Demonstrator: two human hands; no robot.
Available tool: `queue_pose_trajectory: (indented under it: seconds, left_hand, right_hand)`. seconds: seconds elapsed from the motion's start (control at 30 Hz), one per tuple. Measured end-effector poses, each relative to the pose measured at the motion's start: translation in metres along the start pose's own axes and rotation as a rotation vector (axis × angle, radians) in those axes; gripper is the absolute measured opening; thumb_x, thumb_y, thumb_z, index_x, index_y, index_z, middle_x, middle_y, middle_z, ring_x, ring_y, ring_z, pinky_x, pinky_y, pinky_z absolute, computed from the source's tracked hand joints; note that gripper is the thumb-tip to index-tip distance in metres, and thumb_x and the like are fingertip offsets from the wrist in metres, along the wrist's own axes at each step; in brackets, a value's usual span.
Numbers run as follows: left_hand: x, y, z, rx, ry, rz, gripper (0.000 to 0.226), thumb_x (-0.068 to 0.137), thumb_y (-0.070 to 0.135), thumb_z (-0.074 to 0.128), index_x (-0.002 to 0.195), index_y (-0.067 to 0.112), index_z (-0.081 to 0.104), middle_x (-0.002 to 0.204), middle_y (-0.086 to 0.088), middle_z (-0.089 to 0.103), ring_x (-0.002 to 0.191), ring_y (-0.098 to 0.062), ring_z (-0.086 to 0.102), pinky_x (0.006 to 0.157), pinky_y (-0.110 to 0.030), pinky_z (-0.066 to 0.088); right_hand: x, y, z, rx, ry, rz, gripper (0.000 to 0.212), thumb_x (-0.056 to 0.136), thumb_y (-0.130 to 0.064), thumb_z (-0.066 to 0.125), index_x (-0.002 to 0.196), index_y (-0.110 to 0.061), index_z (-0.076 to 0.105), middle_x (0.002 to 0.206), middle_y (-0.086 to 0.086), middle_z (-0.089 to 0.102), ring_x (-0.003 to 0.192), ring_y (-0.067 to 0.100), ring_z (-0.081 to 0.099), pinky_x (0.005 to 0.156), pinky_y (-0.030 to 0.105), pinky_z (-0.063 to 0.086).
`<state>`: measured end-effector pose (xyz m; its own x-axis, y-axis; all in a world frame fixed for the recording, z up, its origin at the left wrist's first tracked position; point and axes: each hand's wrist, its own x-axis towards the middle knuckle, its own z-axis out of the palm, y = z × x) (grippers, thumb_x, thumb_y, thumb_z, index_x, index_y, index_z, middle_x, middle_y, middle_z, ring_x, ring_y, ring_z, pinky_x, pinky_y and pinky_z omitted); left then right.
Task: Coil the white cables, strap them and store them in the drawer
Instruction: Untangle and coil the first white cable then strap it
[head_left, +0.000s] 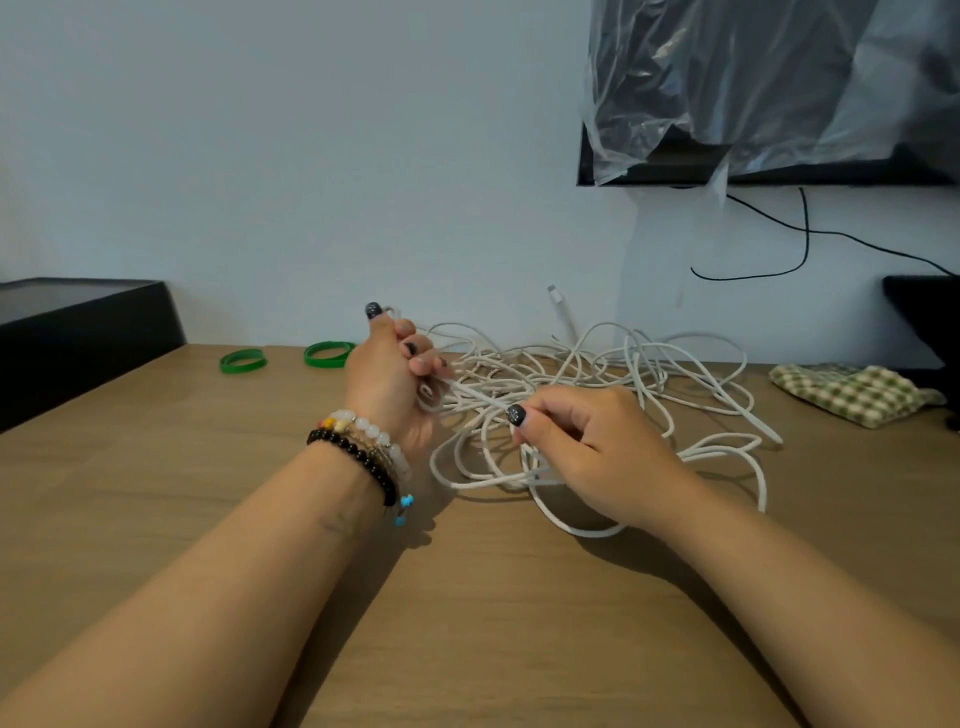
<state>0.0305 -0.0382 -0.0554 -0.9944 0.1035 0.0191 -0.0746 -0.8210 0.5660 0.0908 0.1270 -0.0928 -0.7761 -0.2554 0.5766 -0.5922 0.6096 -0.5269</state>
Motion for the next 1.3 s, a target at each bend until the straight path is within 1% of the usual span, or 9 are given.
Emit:
queue_pose_trajectory:
  seconds: [0.3, 0.47, 0.6, 0.73, 0.8, 0.9, 1.03, 1.17, 1.3]
  left_hand:
    - [0.007, 0.001, -0.004, 0.160, -0.044, 0.044, 0.040, 0.105, 0.040, 0.031, 0.072, 0.018, 0.037, 0.054, 0.005, 0.035, 0.038, -0.007, 0.023, 0.033, -0.018, 0.020]
    - [-0.004, -0.011, 0.003, 0.599, -0.068, 0.239, 0.041, 0.106, 0.039, 0.027, 0.078, 0.013, 0.041, 0.048, 0.003, 0.054, 0.041, -0.011, 0.048, 0.040, -0.019, 0.038]
    - [-0.011, -0.016, 0.004, 0.735, -0.133, 0.216, 0.051, 0.107, 0.036, 0.023, 0.071, 0.008, 0.045, 0.048, -0.001, 0.060, 0.048, -0.017, 0.059, 0.044, -0.020, 0.046]
    - [-0.015, -0.021, 0.000, 0.809, -0.217, 0.090, 0.049, 0.107, 0.034, 0.025, 0.072, 0.007, 0.046, 0.065, -0.012, 0.071, 0.058, -0.023, 0.069, 0.050, -0.026, 0.057]
    - [-0.017, -0.025, -0.003, 0.944, -0.253, 0.090, 0.048, 0.106, 0.035, 0.028, 0.071, 0.009, 0.047, 0.064, -0.008, 0.071, 0.048, -0.016, 0.064, 0.040, -0.021, 0.047]
    - [-0.016, -0.026, -0.008, 1.140, -0.313, 0.128, 0.044, 0.105, 0.037, 0.028, 0.073, 0.011, 0.044, 0.048, 0.004, 0.060, 0.037, -0.007, 0.049, 0.038, -0.017, 0.034]
    - [-0.015, -0.026, -0.009, 1.292, -0.390, 0.139, 0.051, 0.104, 0.042, 0.027, 0.068, 0.011, 0.046, 0.042, 0.004, 0.052, 0.036, -0.008, 0.048, 0.041, -0.018, 0.036]
    - [-0.010, -0.029, -0.015, 1.276, -0.467, 0.054, 0.059, 0.102, 0.047, 0.026, 0.071, 0.005, 0.054, 0.053, -0.010, 0.057, 0.038, -0.016, 0.051, 0.042, -0.021, 0.040]
    - [-0.007, -0.026, -0.014, 1.193, -0.422, 0.055, 0.049, 0.104, 0.041, 0.028, 0.073, 0.008, 0.048, 0.046, -0.003, 0.048, 0.033, -0.012, 0.038, 0.037, -0.020, 0.033]
  right_hand:
    - [-0.002, 0.004, -0.002, -0.101, 0.011, -0.004, 0.013, 0.090, -0.021, 0.065, 0.083, -0.022, 0.076, 0.067, -0.021, 0.065, 0.067, 0.000, 0.062, 0.059, 0.010, 0.043]
    - [-0.003, 0.003, 0.004, -0.090, -0.050, -0.014, 0.011, 0.089, -0.023, 0.067, 0.086, -0.022, 0.077, 0.075, -0.010, 0.072, 0.069, 0.007, 0.063, 0.061, 0.026, 0.051]
    - [-0.004, 0.002, 0.006, -0.102, -0.047, -0.013, 0.012, 0.088, -0.026, 0.067, 0.086, -0.022, 0.078, 0.076, -0.011, 0.072, 0.070, 0.006, 0.064, 0.065, 0.031, 0.053]
    - [-0.002, 0.000, 0.000, -0.101, 0.134, -0.055, 0.009, 0.086, -0.026, 0.067, 0.086, -0.027, 0.077, 0.072, -0.029, 0.064, 0.062, -0.002, 0.061, 0.058, 0.016, 0.048]
    - [-0.002, -0.003, -0.001, -0.087, 0.163, -0.058, 0.010, 0.086, -0.018, 0.070, 0.091, -0.022, 0.077, 0.081, -0.036, 0.060, 0.060, -0.007, 0.061, 0.055, 0.010, 0.045]
    - [-0.003, -0.004, 0.000, -0.126, 0.143, -0.077, 0.008, 0.087, -0.018, 0.070, 0.090, -0.020, 0.078, 0.078, -0.024, 0.069, 0.060, -0.010, 0.061, 0.056, 0.006, 0.041]
    - [-0.004, -0.004, -0.001, -0.186, 0.175, -0.088, 0.007, 0.085, -0.028, 0.070, 0.083, -0.025, 0.076, 0.067, -0.017, 0.067, 0.064, 0.002, 0.061, 0.061, 0.022, 0.048]
    - [-0.003, -0.003, -0.002, -0.112, 0.199, -0.096, 0.007, 0.081, -0.029, 0.075, 0.079, -0.022, 0.076, 0.067, -0.013, 0.068, 0.064, 0.005, 0.063, 0.060, 0.028, 0.051]
    - [0.000, 0.003, -0.005, -0.092, 0.235, -0.062, 0.012, 0.081, -0.032, 0.074, 0.080, -0.021, 0.074, 0.062, -0.013, 0.063, 0.057, 0.005, 0.056, 0.056, 0.019, 0.040]
